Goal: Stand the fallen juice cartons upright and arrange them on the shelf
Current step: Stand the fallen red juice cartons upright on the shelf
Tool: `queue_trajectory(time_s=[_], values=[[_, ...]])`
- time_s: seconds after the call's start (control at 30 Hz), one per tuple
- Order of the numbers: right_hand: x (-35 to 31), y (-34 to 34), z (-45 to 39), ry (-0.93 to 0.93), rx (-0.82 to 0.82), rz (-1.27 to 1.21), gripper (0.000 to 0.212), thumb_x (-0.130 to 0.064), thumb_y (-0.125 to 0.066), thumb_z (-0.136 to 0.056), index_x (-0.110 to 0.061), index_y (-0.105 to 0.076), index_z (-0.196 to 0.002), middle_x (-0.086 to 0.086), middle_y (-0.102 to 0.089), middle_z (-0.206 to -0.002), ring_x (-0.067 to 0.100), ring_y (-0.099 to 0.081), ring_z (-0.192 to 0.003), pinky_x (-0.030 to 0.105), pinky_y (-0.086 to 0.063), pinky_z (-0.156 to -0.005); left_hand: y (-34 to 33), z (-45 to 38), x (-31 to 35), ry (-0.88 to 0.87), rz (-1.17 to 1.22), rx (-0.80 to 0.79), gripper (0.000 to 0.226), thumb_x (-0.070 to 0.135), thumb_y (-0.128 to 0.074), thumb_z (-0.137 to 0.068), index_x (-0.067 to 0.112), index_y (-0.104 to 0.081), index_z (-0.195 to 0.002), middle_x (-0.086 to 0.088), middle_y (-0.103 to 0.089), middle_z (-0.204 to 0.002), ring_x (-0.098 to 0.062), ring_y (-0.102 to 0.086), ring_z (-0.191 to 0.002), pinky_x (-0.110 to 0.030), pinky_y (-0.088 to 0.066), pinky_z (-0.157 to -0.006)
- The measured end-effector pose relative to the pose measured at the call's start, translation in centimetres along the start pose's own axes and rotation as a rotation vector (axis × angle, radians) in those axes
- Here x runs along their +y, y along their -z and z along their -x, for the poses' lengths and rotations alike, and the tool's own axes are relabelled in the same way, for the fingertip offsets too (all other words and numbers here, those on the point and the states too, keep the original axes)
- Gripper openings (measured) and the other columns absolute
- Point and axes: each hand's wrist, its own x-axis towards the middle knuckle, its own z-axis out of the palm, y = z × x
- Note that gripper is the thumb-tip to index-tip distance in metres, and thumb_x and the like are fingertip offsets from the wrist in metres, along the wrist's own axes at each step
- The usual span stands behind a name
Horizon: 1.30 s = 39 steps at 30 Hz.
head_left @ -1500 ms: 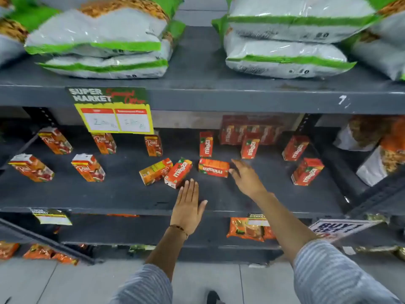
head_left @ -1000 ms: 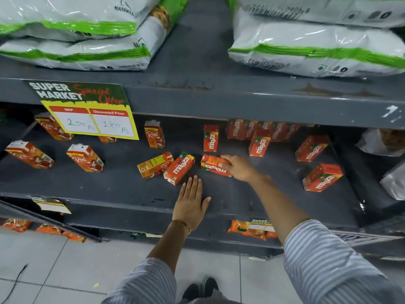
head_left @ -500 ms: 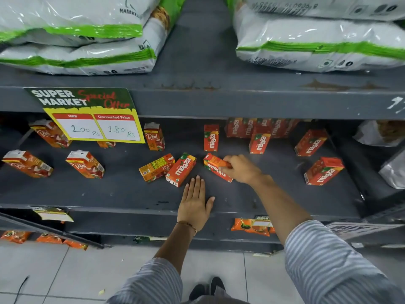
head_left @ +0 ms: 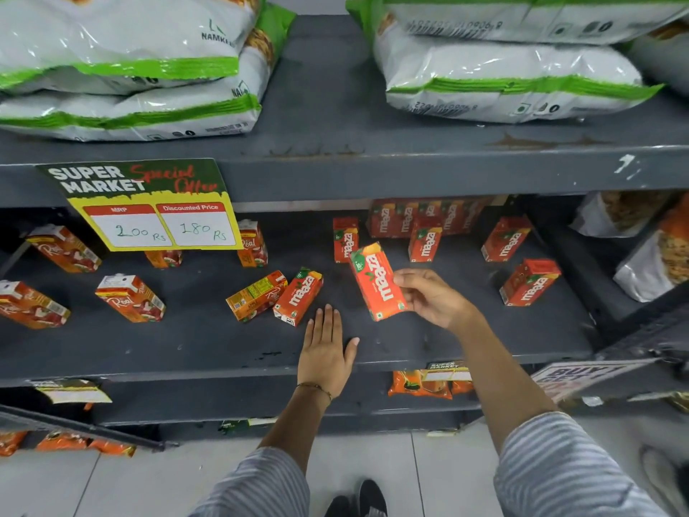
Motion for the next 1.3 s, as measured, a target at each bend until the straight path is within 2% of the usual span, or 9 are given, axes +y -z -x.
queue_trajectory(time_s=[0.03,0.13,0.2,0.4,0.53,0.8,1.03,1.17,1.3], values=[[-0.5,-0.2,0.4,-0.007,-0.049,-0.023,0.01,-0.025,-0.072,-0.076,-0.016,-0.074,-0.078,-0.002,-0.076,-0.077,0.009,-0.072,-0.072,0.021,-0.057,-0.064,0.0,0.0,0.0,-0.002,-0.001,0.0,0.063,0.044,-0.027,-0.095,0.002,-0.017,-0.142,-0.017,-0.022,-0.153,-0.031,-0.017,-0.142,-0.036,-0.004,-0.115],[-1.4,-0.7,1.3,-0.026,-0.179,-0.083,0.054,-0.037,-0.089,-0.046,-0.008,-0.069,-0.086,0.001,-0.075,-0.08,0.012,-0.072,-0.073,0.025,-0.059,-0.07,0.0,0.0,-0.1,-0.001,-0.006,-0.012,0.064,0.044,-0.025,-0.096,0.003,-0.015,-0.143,-0.017,-0.019,-0.153,-0.03,-0.015,-0.142,-0.036,-0.003,-0.116],[-2.2,-1.0,1.9,-0.012,-0.245,-0.128,0.063,-0.036,-0.092,-0.041,-0.006,-0.069,-0.092,0.002,-0.075,-0.082,0.013,-0.071,-0.074,0.027,-0.057,-0.072,-0.1,0.0,-0.1,0.002,-0.003,-0.013,0.064,0.045,-0.024,-0.096,0.003,-0.014,-0.143,-0.016,-0.019,-0.154,-0.03,-0.015,-0.143,-0.035,-0.002,-0.115],[-4.7,-1.7,3.6,0.055,-0.441,-0.124,0.049,-0.032,-0.087,-0.053,-0.015,-0.073,-0.096,-0.003,-0.076,-0.089,0.009,-0.071,-0.08,0.023,-0.057,-0.075,-0.1,-0.1,-0.3,0.012,-0.012,-0.024,0.064,0.047,-0.02,-0.095,0.005,-0.01,-0.144,-0.014,-0.014,-0.155,-0.028,-0.01,-0.144,-0.033,0.002,-0.114],[-5.0,-1.3,4.1,0.067,-0.438,-0.103,0.048,-0.031,-0.087,-0.053,-0.015,-0.073,-0.096,-0.003,-0.076,-0.088,0.009,-0.071,-0.08,0.024,-0.056,-0.073,-0.1,0.0,-0.2,0.004,-0.014,-0.032,0.064,0.045,-0.021,-0.096,0.005,-0.009,-0.144,-0.015,-0.013,-0.155,-0.028,-0.008,-0.144,-0.033,0.003,-0.114],[-1.4,2.0,4.2,0.053,0.016,-0.017,0.029,-0.001,-0.047,-0.088,-0.01,-0.059,-0.112,-0.004,-0.075,-0.089,0.011,-0.07,-0.081,0.026,-0.058,-0.074,0.1,0.1,0.1,0.001,-0.04,-0.032,0.064,0.045,-0.021,-0.096,0.004,-0.01,-0.144,-0.015,-0.014,-0.155,-0.028,-0.01,-0.143,-0.034,0.001,-0.114],[1.1,5.4,3.5,0.105,0.51,0.148,0.03,0.007,-0.046,-0.088,0.0,-0.054,-0.117,0.009,-0.065,-0.101,0.019,-0.062,-0.091,0.037,-0.049,-0.089,0.3,0.1,0.1,0.013,-0.047,-0.041,0.064,0.046,-0.018,-0.095,0.005,-0.012,-0.143,-0.015,-0.015,-0.155,-0.029,-0.012,-0.143,-0.034,-0.001,-0.114],[1.8,7.0,3.1,0.1,0.603,0.201,0.028,0.006,-0.051,-0.086,-0.001,-0.057,-0.112,0.001,-0.067,-0.09,0.012,-0.063,-0.083,0.027,-0.051,-0.079,0.1,0.1,0.1,0.026,-0.042,-0.053,0.065,0.048,-0.017,-0.095,0.007,-0.009,-0.144,-0.013,-0.013,-0.156,-0.027,-0.009,-0.144,-0.033,0.0,-0.114],[2.7,7.6,2.9,0.086,0.614,0.22,0.025,0.003,-0.054,-0.086,-0.007,-0.059,-0.109,0.0,-0.067,-0.092,0.012,-0.064,-0.085,0.025,-0.05,-0.076,0.3,0.1,0.1,0.019,-0.046,-0.054,0.084,0.058,0.016,-0.082,0.007,-0.009,-0.144,-0.012,-0.012,-0.156,-0.027,-0.008,-0.144,-0.033,0.001,-0.114]])
